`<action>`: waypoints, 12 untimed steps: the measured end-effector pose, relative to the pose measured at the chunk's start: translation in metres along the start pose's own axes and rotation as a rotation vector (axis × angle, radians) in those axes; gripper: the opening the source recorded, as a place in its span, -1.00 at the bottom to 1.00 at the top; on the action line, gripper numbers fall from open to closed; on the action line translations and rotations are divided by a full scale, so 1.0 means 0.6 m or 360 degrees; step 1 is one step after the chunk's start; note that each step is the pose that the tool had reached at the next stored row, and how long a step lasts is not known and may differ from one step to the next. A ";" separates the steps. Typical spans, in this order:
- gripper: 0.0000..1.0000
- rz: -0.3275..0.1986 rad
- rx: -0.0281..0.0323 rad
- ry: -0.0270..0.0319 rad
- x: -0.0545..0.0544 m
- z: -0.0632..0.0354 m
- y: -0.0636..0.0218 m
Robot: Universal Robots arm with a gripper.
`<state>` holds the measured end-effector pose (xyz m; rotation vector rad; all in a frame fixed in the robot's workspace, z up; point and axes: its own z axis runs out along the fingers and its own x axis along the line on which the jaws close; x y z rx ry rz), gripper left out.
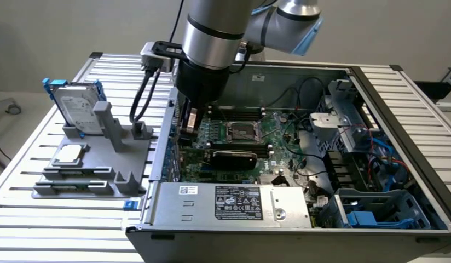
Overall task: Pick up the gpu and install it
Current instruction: 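Press down on the gpu until it lock into place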
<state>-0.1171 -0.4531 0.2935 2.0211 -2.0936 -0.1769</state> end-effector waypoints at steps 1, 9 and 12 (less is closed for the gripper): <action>-0.79 0.0000 0.00000 0.00000 0.000 0.000 0.000; -0.79 0.0000 -0.00009 0.00001 -0.003 0.000 0.000; -0.79 0.0000 -0.00016 0.00000 -0.004 0.000 0.000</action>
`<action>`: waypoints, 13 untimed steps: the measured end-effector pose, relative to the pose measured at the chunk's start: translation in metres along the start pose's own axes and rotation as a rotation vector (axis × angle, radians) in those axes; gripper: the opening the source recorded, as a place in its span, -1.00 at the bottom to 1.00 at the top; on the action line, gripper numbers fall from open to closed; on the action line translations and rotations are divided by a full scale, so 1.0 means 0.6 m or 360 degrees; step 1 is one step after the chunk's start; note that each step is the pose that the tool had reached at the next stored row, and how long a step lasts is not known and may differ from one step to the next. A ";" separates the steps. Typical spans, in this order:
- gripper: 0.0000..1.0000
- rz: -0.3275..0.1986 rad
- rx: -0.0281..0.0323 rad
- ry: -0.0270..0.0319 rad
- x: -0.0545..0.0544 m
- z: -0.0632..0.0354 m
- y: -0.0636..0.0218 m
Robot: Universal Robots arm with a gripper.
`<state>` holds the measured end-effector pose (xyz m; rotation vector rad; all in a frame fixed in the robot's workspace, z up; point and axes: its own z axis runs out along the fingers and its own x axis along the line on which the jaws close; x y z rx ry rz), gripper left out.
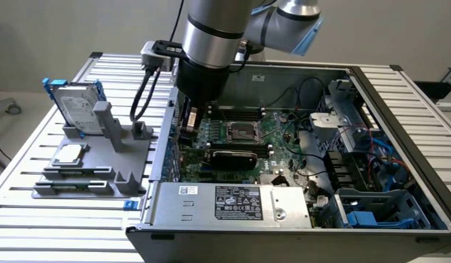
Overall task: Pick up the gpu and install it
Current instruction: 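Press down on the gpu until it lock into place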
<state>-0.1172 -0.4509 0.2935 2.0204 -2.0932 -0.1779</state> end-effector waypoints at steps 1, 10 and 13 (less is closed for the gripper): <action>-0.79 0.0000 -0.00002 0.00001 -0.001 0.000 0.000; -0.79 0.0002 -0.00057 -0.00003 -0.003 0.000 0.002; -0.79 0.0004 -0.00078 -0.00008 -0.003 0.000 0.003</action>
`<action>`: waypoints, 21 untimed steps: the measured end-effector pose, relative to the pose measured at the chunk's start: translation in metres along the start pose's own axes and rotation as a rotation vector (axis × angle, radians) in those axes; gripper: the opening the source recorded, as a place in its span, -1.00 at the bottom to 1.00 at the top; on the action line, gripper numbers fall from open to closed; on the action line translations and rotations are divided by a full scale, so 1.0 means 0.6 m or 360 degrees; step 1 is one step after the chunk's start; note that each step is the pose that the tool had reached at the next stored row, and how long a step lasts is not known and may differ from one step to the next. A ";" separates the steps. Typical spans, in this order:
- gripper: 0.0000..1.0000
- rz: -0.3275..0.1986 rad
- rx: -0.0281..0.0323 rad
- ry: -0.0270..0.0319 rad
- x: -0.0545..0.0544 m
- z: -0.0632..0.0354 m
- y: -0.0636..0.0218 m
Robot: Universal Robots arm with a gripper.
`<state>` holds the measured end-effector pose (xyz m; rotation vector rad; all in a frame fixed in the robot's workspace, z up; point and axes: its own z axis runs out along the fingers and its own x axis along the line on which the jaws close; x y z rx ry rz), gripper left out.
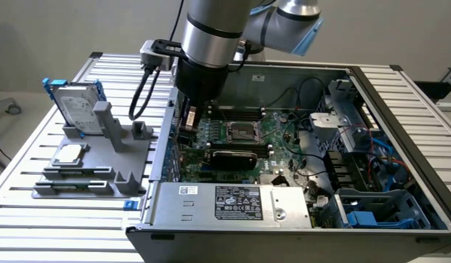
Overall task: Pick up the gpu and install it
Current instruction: 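Press down on the gpu until it lock into place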
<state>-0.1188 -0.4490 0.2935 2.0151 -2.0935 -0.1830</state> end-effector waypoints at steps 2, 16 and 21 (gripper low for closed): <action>-0.79 0.0001 -0.00004 0.00000 -0.001 0.000 0.000; -0.79 0.0022 -0.00109 -0.00050 -0.003 -0.001 0.001; -0.79 0.0037 -0.00191 -0.00091 -0.003 -0.001 0.001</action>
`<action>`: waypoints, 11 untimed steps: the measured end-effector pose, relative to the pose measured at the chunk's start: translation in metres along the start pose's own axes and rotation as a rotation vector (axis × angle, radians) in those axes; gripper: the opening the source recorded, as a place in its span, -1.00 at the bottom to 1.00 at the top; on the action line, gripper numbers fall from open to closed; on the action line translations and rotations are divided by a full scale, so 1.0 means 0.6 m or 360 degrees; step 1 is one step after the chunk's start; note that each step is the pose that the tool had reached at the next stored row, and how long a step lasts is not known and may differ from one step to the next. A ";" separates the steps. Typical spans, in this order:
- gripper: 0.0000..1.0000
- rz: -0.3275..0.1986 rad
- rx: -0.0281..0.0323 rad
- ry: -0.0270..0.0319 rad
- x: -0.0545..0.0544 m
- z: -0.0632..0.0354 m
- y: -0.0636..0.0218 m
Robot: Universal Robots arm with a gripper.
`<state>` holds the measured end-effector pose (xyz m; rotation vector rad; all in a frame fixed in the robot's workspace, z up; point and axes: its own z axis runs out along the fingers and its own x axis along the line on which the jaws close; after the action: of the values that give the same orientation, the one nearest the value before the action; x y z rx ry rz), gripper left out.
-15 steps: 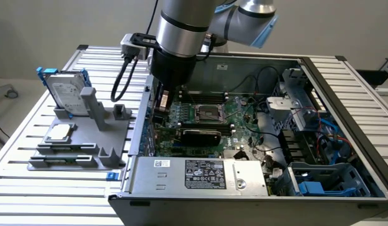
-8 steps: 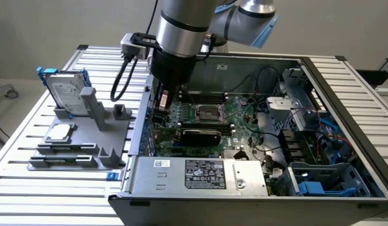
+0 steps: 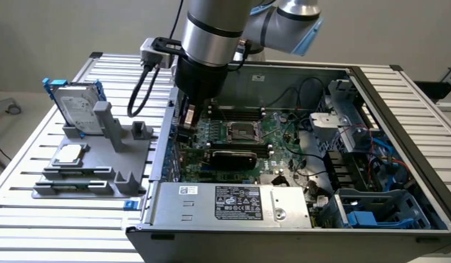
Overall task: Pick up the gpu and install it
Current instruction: 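Press down on the gpu until it lock into place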
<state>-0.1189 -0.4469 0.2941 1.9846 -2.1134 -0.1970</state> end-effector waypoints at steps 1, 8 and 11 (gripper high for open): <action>-0.79 0.0003 -0.00016 -0.00007 0.000 0.000 0.000; -0.79 0.0029 -0.00138 -0.00070 0.000 0.000 0.000; -0.79 0.0039 -0.00192 -0.00093 0.000 0.000 0.001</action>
<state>-0.1194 -0.4469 0.2941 1.9530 -2.1337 -0.2110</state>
